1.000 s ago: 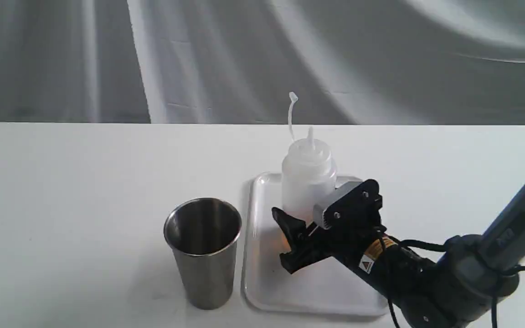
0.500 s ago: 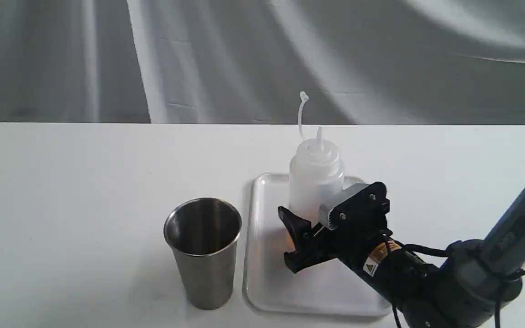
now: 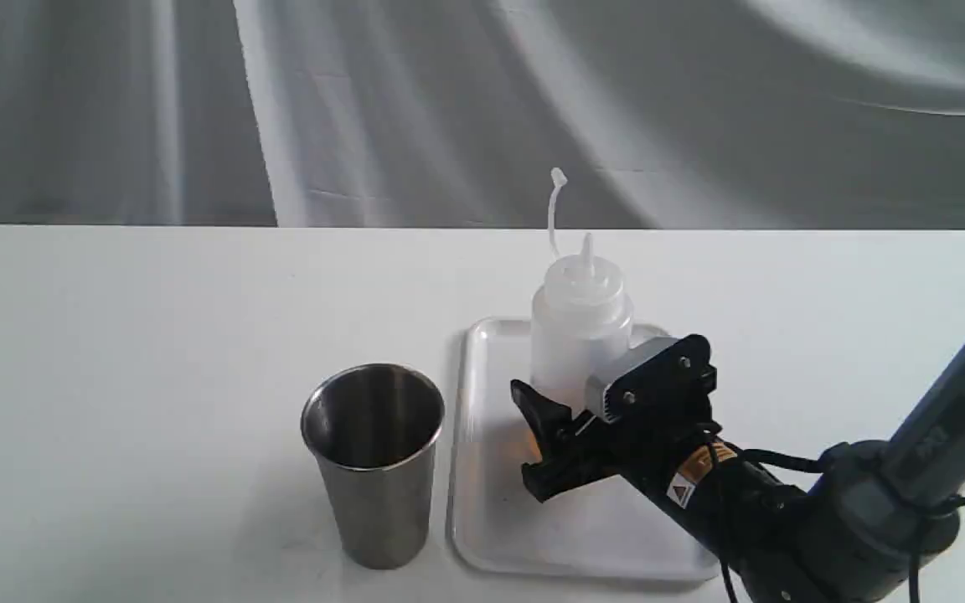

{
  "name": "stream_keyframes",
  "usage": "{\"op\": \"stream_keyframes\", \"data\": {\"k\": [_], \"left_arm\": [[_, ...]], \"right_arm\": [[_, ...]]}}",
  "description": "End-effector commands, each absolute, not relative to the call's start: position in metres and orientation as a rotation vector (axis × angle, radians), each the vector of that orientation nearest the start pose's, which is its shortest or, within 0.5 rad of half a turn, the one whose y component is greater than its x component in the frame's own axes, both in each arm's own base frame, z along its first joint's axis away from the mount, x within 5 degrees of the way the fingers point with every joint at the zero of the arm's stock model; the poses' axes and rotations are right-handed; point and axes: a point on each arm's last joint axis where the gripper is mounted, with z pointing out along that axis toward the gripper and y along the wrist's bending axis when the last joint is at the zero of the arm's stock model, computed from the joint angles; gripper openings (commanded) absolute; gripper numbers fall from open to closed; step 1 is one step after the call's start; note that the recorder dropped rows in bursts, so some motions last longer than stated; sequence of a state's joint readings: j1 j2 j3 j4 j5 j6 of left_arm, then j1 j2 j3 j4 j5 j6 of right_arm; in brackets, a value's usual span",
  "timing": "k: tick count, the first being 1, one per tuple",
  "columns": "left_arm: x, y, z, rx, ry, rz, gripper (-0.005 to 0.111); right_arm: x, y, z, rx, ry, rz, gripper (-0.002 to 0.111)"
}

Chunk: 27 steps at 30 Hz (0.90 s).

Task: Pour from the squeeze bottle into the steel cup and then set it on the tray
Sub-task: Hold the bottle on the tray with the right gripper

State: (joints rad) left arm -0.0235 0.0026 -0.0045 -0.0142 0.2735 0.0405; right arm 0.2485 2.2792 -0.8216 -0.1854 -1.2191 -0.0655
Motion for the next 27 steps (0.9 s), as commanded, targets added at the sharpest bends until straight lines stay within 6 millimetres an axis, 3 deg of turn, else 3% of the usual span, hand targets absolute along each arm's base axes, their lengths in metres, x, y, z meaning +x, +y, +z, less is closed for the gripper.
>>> {"op": "stream_keyframes", "data": {"k": [1,17,27], "left_arm": [[0.055,-0.002,0.189,0.041,1.749,-0.004,0.0],[0.055,-0.002,0.189,0.039,1.749,-0.005,0.0],[0.055,-0.002,0.189,0.043,1.749,-0.002,0.0]], "right_arm": [[0.356,0.106,0.057,-0.449,1.675,0.236,0.073],[0.352,0.107,0.057,-0.433,1.691,0.279,0.094],[0.337,0.103,0.075,-0.427,1.688,0.276,0.096]]}}
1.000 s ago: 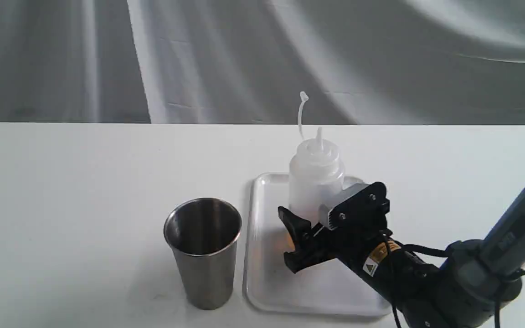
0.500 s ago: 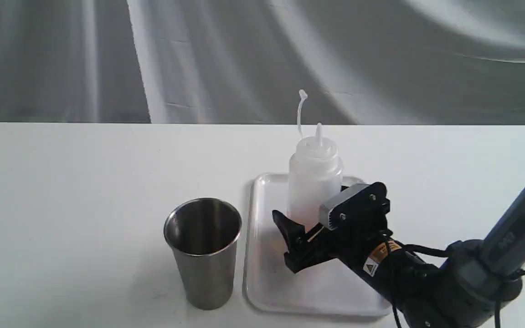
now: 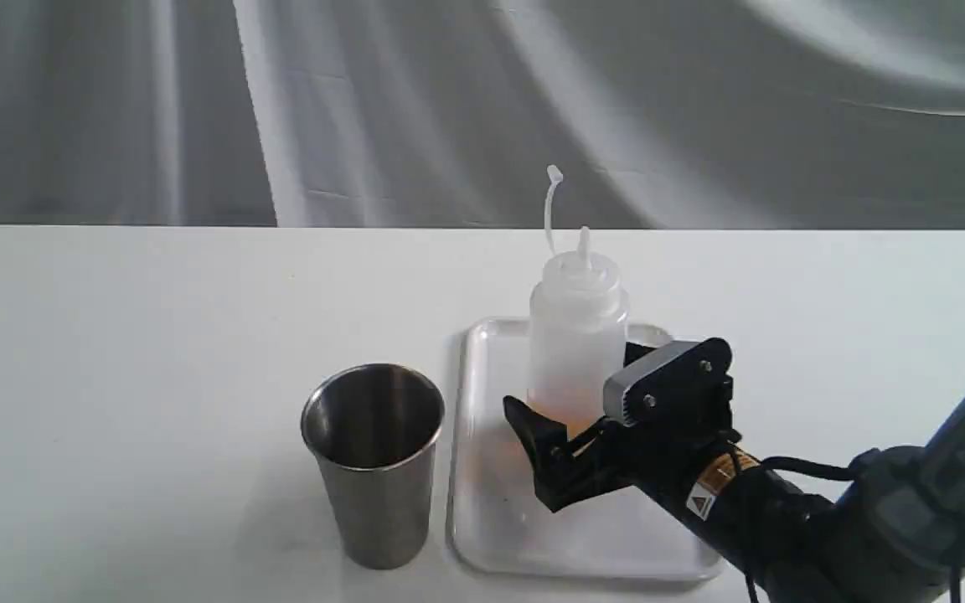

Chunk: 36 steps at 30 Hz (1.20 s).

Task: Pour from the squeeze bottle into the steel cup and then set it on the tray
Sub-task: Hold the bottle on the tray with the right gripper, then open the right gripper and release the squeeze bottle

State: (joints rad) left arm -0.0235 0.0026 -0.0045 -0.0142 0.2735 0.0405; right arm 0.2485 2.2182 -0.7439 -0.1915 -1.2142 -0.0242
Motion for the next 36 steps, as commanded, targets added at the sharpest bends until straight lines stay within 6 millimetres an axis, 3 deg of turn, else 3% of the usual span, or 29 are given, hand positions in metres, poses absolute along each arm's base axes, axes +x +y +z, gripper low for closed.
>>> {"op": "stream_keyframes", "data": {"k": [1,12,27,33,36], "left_arm": [[0.055,-0.002,0.189,0.043,1.749,-0.002,0.0],[0.055,-0.002,0.189,0.04,1.749,-0.005,0.0],[0.055,-0.002,0.189,0.043,1.749,-0.002,0.0],[0.055,-0.002,0.189,0.04,1.749,-0.005,0.0],[0.055,-0.002,0.189,0.04,1.749,-0.005,0.0]], "right_arm": [[0.335,0.102,0.078,-0.426,1.684,0.276,0.096],[0.302,0.095,0.106,-0.439,1.675,0.279,0.096],[0.227,0.083,0.167,-0.46,1.557,0.303,0.094],[0.198,0.083,0.193,-0.47,1.457,0.417,0.085],[0.184,0.082,0.205,-0.512,1.428,0.423,0.069]]}}
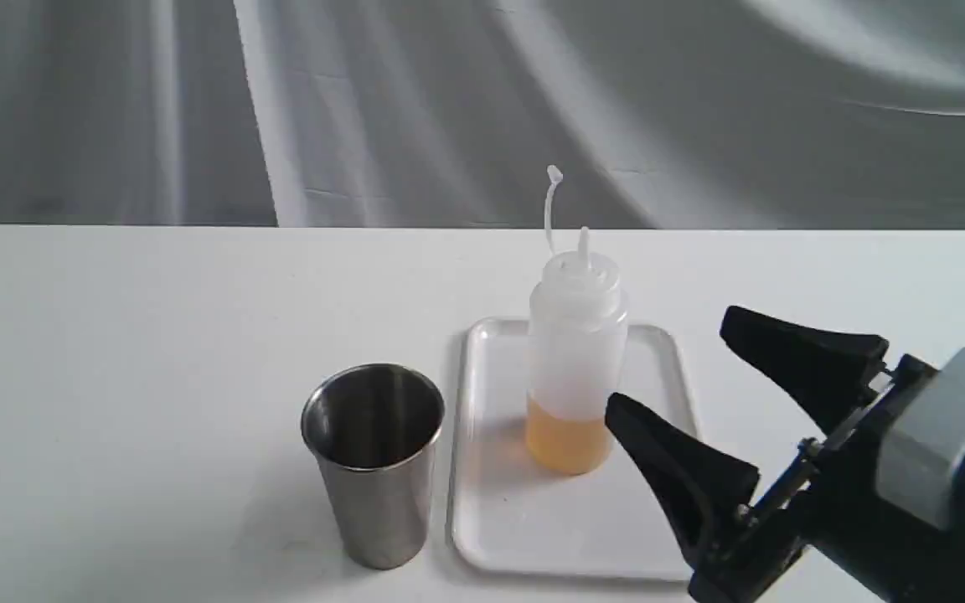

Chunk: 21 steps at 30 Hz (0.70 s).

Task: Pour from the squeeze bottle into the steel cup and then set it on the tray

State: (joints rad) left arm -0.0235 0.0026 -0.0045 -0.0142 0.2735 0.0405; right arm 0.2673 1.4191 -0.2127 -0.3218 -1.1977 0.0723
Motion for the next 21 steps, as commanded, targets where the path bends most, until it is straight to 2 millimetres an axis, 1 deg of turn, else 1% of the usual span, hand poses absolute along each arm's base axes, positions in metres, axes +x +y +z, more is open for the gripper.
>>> {"op": "stream_keyframes", "data": {"k": [1,4,5,9,10,13,17,21], "left_arm": [[0.055,-0.002,0.189,0.04,1.749,-0.005,0.0],[0.055,-0.002,0.189,0.04,1.749,-0.005,0.0],[0.055,-0.002,0.189,0.04,1.749,-0.005,0.0],[0.055,-0.002,0.189,0.042,1.749,-0.003,0.0],[0.055,-0.002,0.189,0.042,1.749,-0.003,0.0],[0.055,-0.002,0.189,0.042,1.749,-0.003,0.0],[0.055,-0.002,0.189,0.042,1.749,-0.003,0.0],[0.055,-0.002,0.189,0.039,1.749,-0.005,0.0]], "right_arm": [[0.182,0.081,0.206,-0.514,1.438,0.419,0.064],[0.17,0.078,0.216,-0.501,1.421,0.426,0.043],[0.165,0.076,0.22,-0.495,1.419,0.422,0.033],[0.149,0.068,0.232,-0.479,1.415,0.377,0.004],[0.145,0.066,0.235,-0.463,1.425,0.376,0.0],[0.135,0.06,0.241,-0.435,1.441,0.355,0.0],[0.118,0.051,0.252,-0.41,1.417,0.307,0.0],[0.102,0.043,0.258,-0.363,1.411,0.28,0.0]]}}
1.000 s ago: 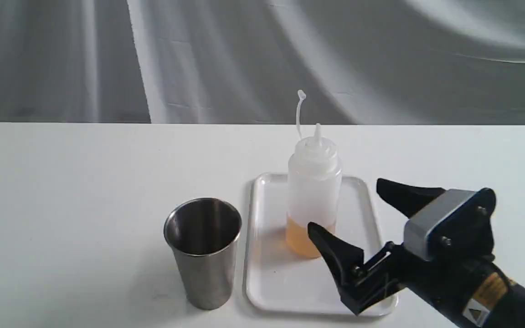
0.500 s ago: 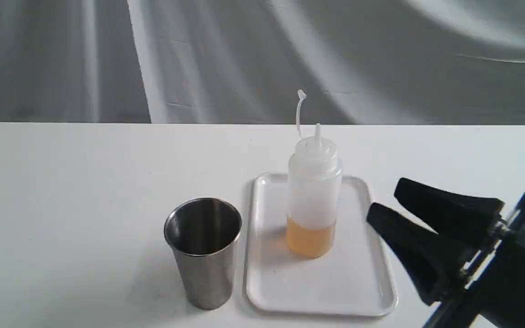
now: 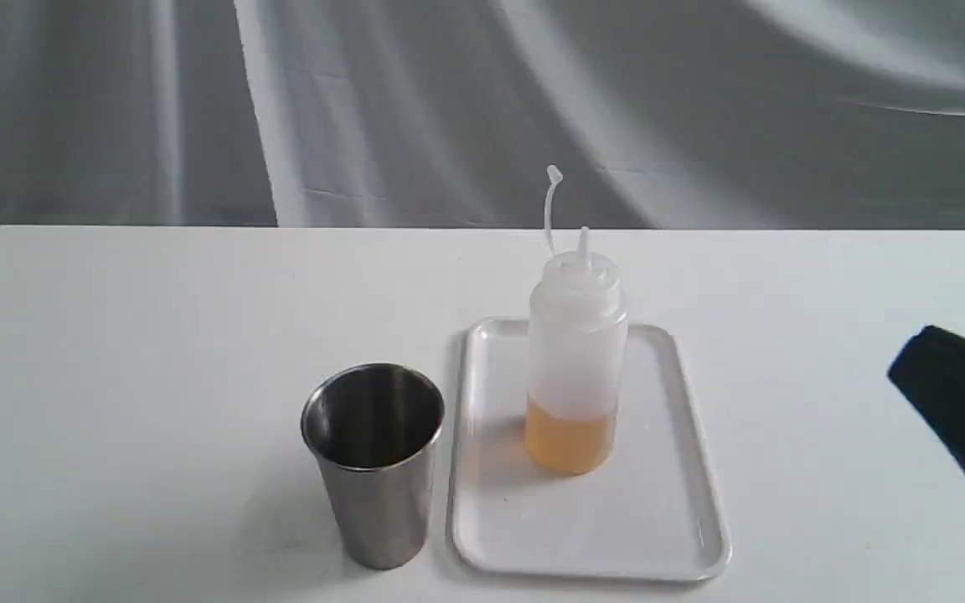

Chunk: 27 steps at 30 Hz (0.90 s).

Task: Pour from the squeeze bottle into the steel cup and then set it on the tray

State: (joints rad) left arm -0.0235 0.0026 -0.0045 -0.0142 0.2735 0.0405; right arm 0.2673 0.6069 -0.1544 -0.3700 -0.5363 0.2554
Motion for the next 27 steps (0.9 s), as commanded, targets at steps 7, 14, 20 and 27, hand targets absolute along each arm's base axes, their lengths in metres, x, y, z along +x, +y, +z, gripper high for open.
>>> {"op": "stream_keyframes", "data": {"k": [7,14,20,27], "left_arm": [[0.055,-0.002,0.189,0.039,1.749,-0.005,0.0],[0.055,-0.002,0.189,0.042,1.749,-0.003,0.0],[0.055,-0.002,0.189,0.042,1.749,-0.003,0.0],[0.055,-0.002,0.189,0.04,1.749,-0.005,0.0]], "right_arm": [[0.081,0.026,0.254,-0.243,1.496,0.238,0.0],[0.059,0.015,0.247,-0.126,1.558,0.267,0.0],[0.049,0.012,0.25,-0.071,1.511,0.332,0.0],[0.043,0.01,0.261,-0.066,1.459,0.34,0.0]]}}
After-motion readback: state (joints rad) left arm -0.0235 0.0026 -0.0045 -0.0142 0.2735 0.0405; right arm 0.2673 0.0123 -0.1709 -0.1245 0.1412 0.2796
